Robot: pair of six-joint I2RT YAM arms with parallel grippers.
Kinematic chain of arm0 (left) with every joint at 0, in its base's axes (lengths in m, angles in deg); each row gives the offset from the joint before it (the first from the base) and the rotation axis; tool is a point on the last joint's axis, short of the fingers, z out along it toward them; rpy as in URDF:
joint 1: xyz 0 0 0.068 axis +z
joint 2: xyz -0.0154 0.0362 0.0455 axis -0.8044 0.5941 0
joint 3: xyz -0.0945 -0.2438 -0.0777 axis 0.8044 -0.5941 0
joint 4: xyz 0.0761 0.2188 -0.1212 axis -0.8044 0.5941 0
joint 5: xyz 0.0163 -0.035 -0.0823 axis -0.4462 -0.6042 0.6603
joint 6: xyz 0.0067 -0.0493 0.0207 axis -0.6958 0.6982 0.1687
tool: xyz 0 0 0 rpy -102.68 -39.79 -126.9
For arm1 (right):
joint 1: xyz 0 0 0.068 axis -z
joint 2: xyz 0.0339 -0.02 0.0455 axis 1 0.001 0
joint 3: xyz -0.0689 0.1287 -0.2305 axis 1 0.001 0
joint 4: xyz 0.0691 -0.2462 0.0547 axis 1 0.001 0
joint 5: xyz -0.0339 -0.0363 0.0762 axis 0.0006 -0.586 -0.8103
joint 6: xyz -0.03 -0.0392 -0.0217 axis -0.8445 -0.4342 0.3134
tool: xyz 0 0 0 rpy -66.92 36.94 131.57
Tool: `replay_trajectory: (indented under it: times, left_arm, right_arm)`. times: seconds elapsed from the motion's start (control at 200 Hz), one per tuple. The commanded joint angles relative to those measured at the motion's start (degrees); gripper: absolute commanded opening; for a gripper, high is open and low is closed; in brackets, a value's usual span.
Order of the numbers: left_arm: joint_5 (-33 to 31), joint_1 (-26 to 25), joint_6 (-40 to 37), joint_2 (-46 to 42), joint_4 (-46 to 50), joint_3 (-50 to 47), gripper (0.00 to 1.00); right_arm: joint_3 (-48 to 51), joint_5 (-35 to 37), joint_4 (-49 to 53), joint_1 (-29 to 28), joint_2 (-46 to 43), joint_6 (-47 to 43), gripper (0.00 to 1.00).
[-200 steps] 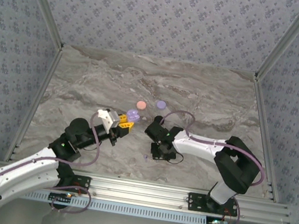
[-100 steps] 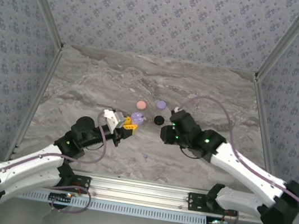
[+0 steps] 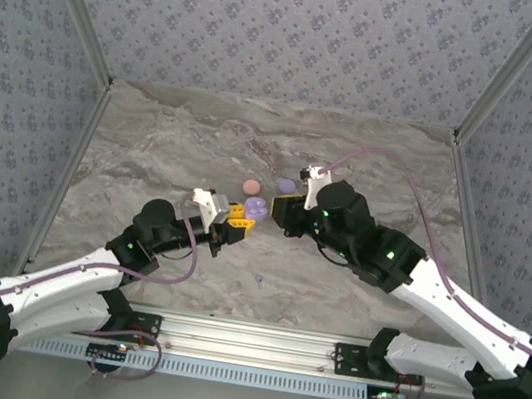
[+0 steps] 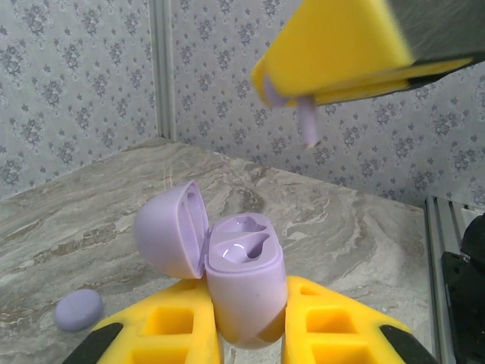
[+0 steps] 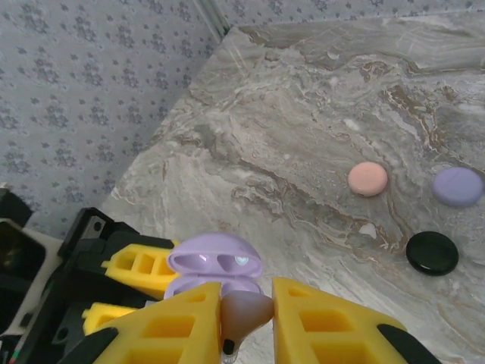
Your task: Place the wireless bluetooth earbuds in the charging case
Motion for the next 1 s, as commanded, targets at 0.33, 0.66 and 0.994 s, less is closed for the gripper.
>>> replay_trajectory:
  times: [0.33,0.66,0.994]
  left_arm:
    - [1.6,-0.4,0.5,-0.3,-2.4,2.0,0.10]
    - [0.6,-0.4,0.6,-0.7,-2.3,2.0,0.10]
    - [-0.2,-0.4,0.6,-0.8,-2.2,2.0,0.10]
  right_arm:
    - [-1.9,0.2,-4.1,-0.4,4.5,-1.8,0.24]
    - [-1.3,-1.4,-4.0,-0.5,5.1,-0.5,0.24]
    - [-1.3,-3.1,-3.3,-0.8,6.0,0.1,0.24]
